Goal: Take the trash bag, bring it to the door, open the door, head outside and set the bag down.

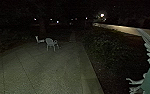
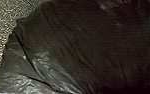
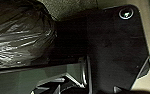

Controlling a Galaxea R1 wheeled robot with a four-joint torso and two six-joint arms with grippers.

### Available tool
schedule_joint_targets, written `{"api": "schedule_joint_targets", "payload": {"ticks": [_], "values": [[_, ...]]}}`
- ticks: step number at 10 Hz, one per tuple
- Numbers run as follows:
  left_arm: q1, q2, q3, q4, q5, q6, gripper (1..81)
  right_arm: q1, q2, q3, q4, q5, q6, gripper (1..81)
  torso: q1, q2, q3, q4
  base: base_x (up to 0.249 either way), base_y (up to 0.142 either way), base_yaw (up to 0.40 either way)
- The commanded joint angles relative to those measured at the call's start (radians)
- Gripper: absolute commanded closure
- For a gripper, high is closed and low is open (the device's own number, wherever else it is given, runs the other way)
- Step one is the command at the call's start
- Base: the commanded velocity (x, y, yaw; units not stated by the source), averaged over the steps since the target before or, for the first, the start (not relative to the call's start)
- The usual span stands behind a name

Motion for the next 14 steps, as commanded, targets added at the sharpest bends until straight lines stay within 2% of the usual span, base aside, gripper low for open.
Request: {"api": "schedule_joint_targets", "payload": {"ticks": [1,2,4,5,6,7,8,10,12,13,14], "values": [[-0.062,-0.003,0.002,-0.006,0.057,0.0,81.1,0.046,0.006,0.011,-0.003,-0.049,-0.003,1.0,0.0,0.0,0.026,0.096,0.0,0.0,0.0],[-0.061,-0.005,0.002,-0.005,0.057,-0.002,81.1,0.048,0.006,0.011,-0.005,-0.049,-0.006,1.0,0.0,0.0,0.004,0.113,0.0,0.0,0.0],[-0.065,-0.016,0.002,-0.005,0.057,-0.008,81.1,0.048,0.004,0.009,-0.005,-0.049,-0.007,1.0,0.0,0.0,0.009,0.178,0.0,0.0,0.0],[-0.075,-0.026,0.002,-0.012,0.057,-0.011,81.1,0.054,0.006,0.011,-0.011,-0.052,-0.007,1.0,0.0,0.0,0.01,0.116,0.0,0.0,0.0],[-0.097,-0.036,0.005,-0.026,0.061,-0.011,81.1,0.057,0.004,0.009,-0.011,-0.061,-0.009,1.0,0.0,0.0,0.01,0.146,0.0,0.0,0.0],[-0.118,-0.049,0.017,-0.034,0.069,-0.011,81.1,0.057,0.001,0.008,-0.011,-0.063,-0.007,1.0,0.0,0.0,-0.062,0.163,0.0,0.0,0.0],[-0.143,-0.071,0.044,-0.035,0.074,-0.013,81.1,0.057,-0.005,0.008,-0.004,-0.063,-0.007,1.0,0.0,0.0,-0.082,0.169,0.0,0.0,0.0],[-0.198,-0.163,0.158,-0.084,0.112,-0.013,81.1,0.055,-0.006,0.015,-0.003,-0.063,-0.007,1.0,0.0,0.0,-0.122,0.171,0.0,0.0,0.0],[-0.273,-0.264,0.268,-0.135,0.13,-0.013,81.1,0.055,-0.008,0.02,-0.005,-0.063,-0.007,1.0,0.0,0.0,-0.189,0.171,0.0,0.0,0.0],[-0.324,-0.32,0.313,-0.173,0.179,-0.013,81.1,0.054,-0.008,0.02,-0.008,-0.063,-0.007,1.0,0.0,0.0,-0.225,0.171,0.0,0.0,0.0],[-0.379,-0.355,0.324,-0.207,0.199,-0.013,81.1,0.054,-0.006,0.022,-0.01,-0.064,-0.009,1.0,0.0,0.0,-0.166,0.171,0.0,0.0,0.0]]}}
